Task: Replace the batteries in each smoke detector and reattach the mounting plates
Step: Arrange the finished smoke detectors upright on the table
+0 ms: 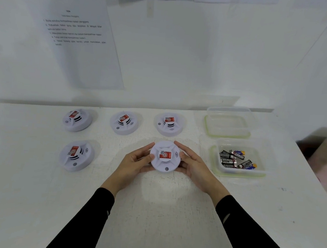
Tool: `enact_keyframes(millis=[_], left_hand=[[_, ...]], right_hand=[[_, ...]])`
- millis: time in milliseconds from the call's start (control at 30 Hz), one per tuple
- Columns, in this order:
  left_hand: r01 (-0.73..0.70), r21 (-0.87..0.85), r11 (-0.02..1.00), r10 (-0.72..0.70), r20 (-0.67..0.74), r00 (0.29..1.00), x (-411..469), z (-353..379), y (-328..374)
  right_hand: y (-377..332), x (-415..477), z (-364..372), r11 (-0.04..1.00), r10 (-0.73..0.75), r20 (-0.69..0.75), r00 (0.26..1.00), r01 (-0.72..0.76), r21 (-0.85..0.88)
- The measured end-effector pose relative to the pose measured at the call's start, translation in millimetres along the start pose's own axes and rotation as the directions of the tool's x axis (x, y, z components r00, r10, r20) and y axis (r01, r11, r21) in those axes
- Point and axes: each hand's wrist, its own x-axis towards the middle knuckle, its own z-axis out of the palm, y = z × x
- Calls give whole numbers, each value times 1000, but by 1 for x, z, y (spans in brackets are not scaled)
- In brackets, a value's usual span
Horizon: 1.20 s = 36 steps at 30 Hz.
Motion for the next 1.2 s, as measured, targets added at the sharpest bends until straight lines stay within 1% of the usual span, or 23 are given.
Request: enact_keyframes(millis=[400, 533, 600, 667, 767, 833, 900, 1067, 1133, 1200], left_hand=[[6, -1, 1000, -6, -1, 1000, -1, 0, 0], [-8, 19, 1000, 9, -40, 999, -2, 1, -2], [-19, 52, 998, 24, -84, 996, -3, 4, -4], [-34, 47, 998, 40, -128, 991, -4, 6, -4], [-72, 38, 997, 77, -188, 979, -9, 1, 2], [-91, 77, 993, 107, -240, 965, -12, -7, 7], [-79, 125, 989, 114, -306, 945, -13, -19, 9], [11, 156, 988, 65, -468, 881, -14, -36, 2], [28, 218, 976, 87, -499, 862, -15, -36, 0], [40, 251, 967, 93, -497, 863, -14, -37, -3]], right_hand=[[1, 0, 1, 1000, -7, 5, 1000, 7, 2], [2, 1, 1, 1000, -23, -17, 1000, 22, -7], [4, 3, 4, 998, -14, -88, 996, 9, -59], [3, 6, 9, 992, -14, -172, 985, -8, -126], [1, 14, 21, 962, -102, -240, 965, 34, -271], [1, 21, 32, 908, -185, -248, 951, 69, -414], [3, 27, 44, 853, -229, -236, 944, 78, -516], [12, 33, 62, 794, -232, -232, 945, 46, -607], [15, 33, 63, 758, -248, -234, 940, 38, -651], [17, 34, 62, 725, -269, -230, 935, 39, -688]])
